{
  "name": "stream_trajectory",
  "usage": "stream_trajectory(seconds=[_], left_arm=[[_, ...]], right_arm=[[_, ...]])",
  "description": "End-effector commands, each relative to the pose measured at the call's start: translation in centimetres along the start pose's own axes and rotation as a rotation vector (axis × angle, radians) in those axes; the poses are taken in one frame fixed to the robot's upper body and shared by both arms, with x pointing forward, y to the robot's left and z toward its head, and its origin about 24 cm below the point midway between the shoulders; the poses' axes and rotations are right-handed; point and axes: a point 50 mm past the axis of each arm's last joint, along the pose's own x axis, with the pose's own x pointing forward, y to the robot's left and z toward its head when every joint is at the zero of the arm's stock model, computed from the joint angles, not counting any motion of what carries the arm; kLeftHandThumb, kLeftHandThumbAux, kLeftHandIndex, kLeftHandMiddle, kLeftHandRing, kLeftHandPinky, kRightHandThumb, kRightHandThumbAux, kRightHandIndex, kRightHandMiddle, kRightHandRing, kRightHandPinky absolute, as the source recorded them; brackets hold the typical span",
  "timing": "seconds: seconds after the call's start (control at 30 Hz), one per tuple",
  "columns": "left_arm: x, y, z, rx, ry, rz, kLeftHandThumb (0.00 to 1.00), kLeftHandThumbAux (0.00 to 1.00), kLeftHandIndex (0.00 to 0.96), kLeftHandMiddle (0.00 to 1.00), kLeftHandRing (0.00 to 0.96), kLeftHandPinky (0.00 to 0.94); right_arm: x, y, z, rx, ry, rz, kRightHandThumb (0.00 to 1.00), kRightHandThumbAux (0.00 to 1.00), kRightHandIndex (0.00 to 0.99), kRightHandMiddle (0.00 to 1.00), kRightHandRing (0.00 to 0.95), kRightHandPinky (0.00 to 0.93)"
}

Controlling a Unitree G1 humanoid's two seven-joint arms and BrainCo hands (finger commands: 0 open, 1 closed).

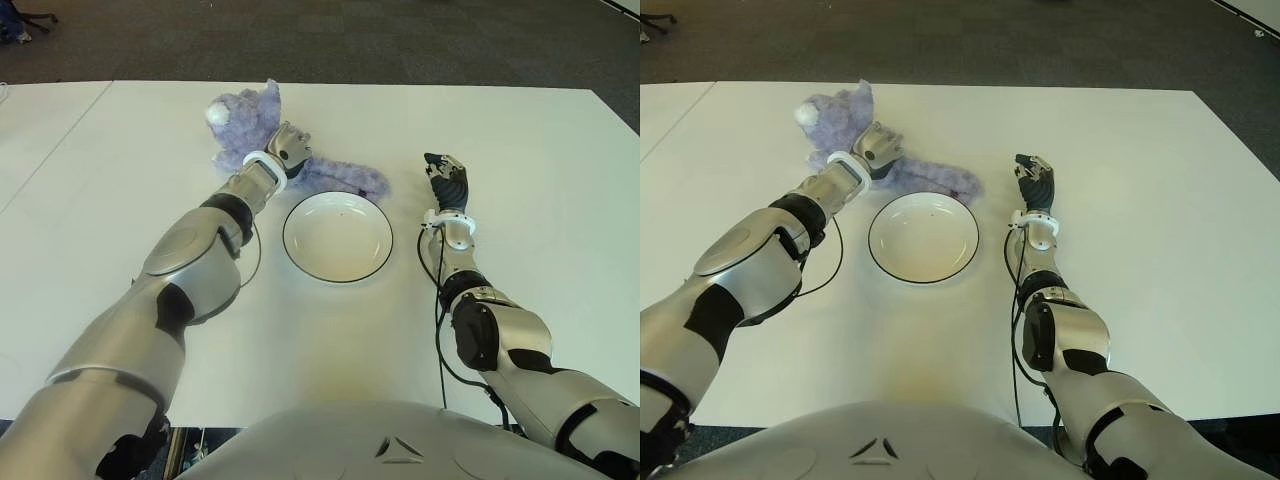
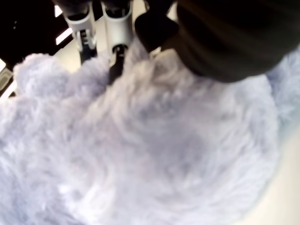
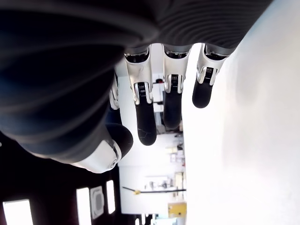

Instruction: Put the doll into the plate.

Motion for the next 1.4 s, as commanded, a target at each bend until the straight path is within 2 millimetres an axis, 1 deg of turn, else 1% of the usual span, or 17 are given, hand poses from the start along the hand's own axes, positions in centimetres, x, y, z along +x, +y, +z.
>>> stream_trajectory(seconds=[0.03,0.07,0.1,0.13,0.2,0.3,0.37,0.5,0.57,0.63,0.77,0.83,0.9,1.0,1.13,1.33,1.4], left_arm=[[-1.2,-2.3,0.9,-0.274,-0.049,-0.030,0.948,0.647,0.410,0.500,0.512,0.638],[-1.1,-2.2,1.0,-0.277,-0.055,-0.029,0.949,0.646,0.411,0.508,0.514,0.601],[-1.1,-1.9,0.6,-0.274,-0.062,-0.006,0.949,0.646,0.411,0.509,0.515,0.595],[-1.1,-1.7,0.3,-0.272,-0.067,0.011,0.949,0.646,0.415,0.510,0.503,0.562],[-1.0,-0.9,-0.2,-0.262,-0.079,0.052,0.948,0.647,0.415,0.507,0.495,0.554],[-0.7,0.4,-0.3,-0.240,-0.110,0.115,0.947,0.650,0.413,0.497,0.485,0.556],[-0.6,1.1,-0.3,-0.223,-0.128,0.152,0.946,0.651,0.411,0.491,0.483,0.567],[-0.4,1.9,-0.1,-0.164,-0.160,0.207,0.946,0.650,0.394,0.517,0.521,0.651],[-0.4,2.0,0.0,-0.132,-0.171,0.227,0.946,0.650,0.393,0.519,0.524,0.656],[-0.4,2.4,0.1,-0.078,-0.185,0.267,0.947,0.648,0.396,0.524,0.533,0.681],[-0.3,3.1,-0.1,-0.022,-0.196,0.315,0.948,0.648,0.397,0.524,0.536,0.687],[-0.2,3.5,-0.3,0.006,-0.202,0.329,0.864,0.661,0.416,0.559,0.696,0.730],[-0.1,4.2,-0.6,0.035,-0.212,0.347,0.853,0.663,0.416,0.560,0.730,0.740],[-0.1,4.9,-0.8,0.066,-0.221,0.379,0.853,0.663,0.414,0.558,0.747,0.745],[-0.1,5.2,-0.9,0.085,-0.225,0.410,0.855,0.661,0.418,0.565,0.755,0.735],[-0.2,5.6,-1.0,0.108,-0.227,0.475,0.861,0.656,0.429,0.580,0.742,0.683],[-0.2,5.6,-1.0,0.078,-0.225,0.474,0.861,0.656,0.434,0.588,0.741,0.688]], right_arm=[[-6.6,-1.2,-8.2,-0.011,0.358,-0.050,0.717,0.723,0.420,0.312,0.247,0.230],[-6.6,-1.2,-8.2,-0.013,0.357,-0.049,0.718,0.724,0.420,0.314,0.257,0.238],[-6.6,-1.1,-8.2,-0.023,0.361,-0.044,0.718,0.723,0.420,0.315,0.259,0.240],[-6.6,-1.0,-8.3,-0.030,0.365,-0.040,0.717,0.724,0.419,0.318,0.269,0.255],[-6.6,-1.0,-8.3,-0.049,0.374,-0.033,0.717,0.725,0.418,0.318,0.271,0.261],[-6.6,-0.9,-8.4,-0.088,0.384,-0.025,0.716,0.725,0.418,0.317,0.270,0.264],[-6.6,-0.9,-8.5,-0.115,0.390,-0.019,0.715,0.726,0.418,0.320,0.273,0.265],[-6.5,-0.9,-8.5,-0.158,0.394,-0.007,0.715,0.725,0.419,0.324,0.260,0.243],[-6.5,-0.9,-8.5,-0.167,0.394,-0.004,0.715,0.725,0.419,0.324,0.259,0.242],[-6.5,-0.9,-8.5,-0.176,0.394,0.000,0.715,0.724,0.420,0.323,0.256,0.243],[-6.6,-0.9,-8.5,-0.178,0.394,0.008,0.716,0.724,0.420,0.323,0.256,0.247],[-6.7,-0.9,-8.6,-0.176,0.392,0.014,0.716,0.724,0.421,0.328,0.262,0.241],[-6.7,-0.9,-8.6,-0.176,0.389,0.018,0.717,0.724,0.421,0.330,0.261,0.232],[-6.7,-0.8,-8.5,-0.171,0.385,0.016,0.717,0.724,0.422,0.334,0.264,0.233],[-6.7,-0.7,-8.5,-0.170,0.386,0.013,0.717,0.724,0.421,0.339,0.267,0.246],[-6.6,-0.7,-8.5,-0.176,0.393,0.016,0.716,0.723,0.421,0.337,0.270,0.261],[-6.6,-0.6,-8.5,-0.176,0.394,0.017,0.716,0.723,0.421,0.337,0.272,0.264]])
